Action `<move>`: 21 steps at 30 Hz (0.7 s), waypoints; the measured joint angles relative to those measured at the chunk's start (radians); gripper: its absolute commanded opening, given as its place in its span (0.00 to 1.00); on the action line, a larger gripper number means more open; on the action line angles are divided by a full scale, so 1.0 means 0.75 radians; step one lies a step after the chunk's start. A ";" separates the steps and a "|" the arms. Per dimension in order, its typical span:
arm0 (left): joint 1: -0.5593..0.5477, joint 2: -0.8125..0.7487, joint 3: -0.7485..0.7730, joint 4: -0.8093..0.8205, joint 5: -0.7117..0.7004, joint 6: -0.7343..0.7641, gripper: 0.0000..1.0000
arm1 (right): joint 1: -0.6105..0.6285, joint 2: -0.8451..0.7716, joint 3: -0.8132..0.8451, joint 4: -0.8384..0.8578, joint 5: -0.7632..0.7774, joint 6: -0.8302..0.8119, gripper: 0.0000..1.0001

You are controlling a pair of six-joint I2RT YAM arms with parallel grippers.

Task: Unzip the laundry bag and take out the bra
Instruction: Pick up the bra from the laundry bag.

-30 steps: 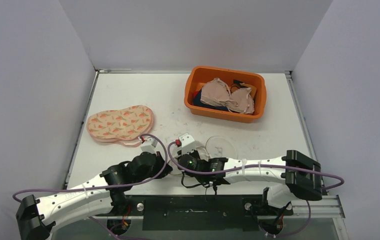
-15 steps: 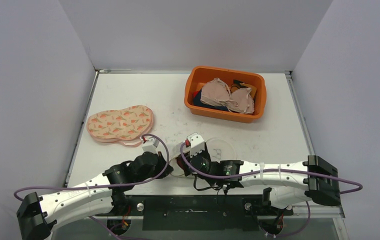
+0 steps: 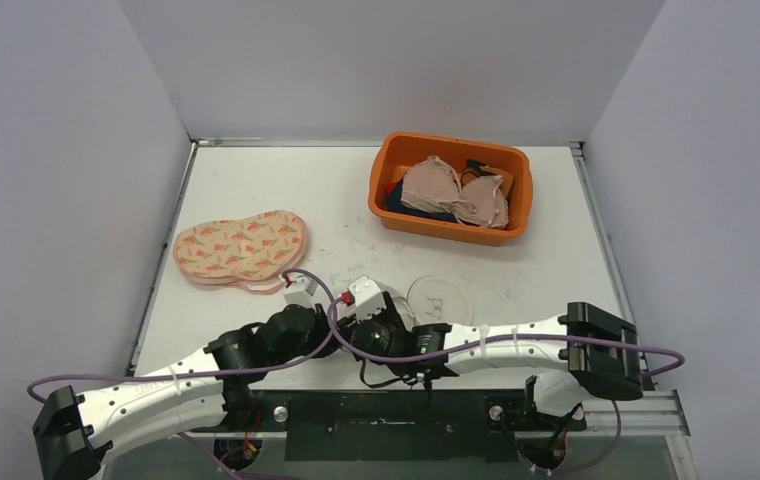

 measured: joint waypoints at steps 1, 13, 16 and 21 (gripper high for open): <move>0.000 -0.004 0.000 0.000 0.000 0.000 0.00 | -0.007 0.010 0.006 0.000 0.005 0.001 0.57; 0.000 -0.010 -0.012 0.012 -0.001 -0.005 0.00 | -0.064 0.080 0.045 0.009 0.015 0.042 0.28; 0.000 -0.010 -0.014 0.026 -0.001 -0.005 0.00 | -0.070 0.080 0.045 0.011 0.006 0.053 0.17; 0.000 -0.010 -0.014 0.042 -0.001 -0.005 0.00 | -0.070 0.074 0.045 0.015 -0.002 0.071 0.07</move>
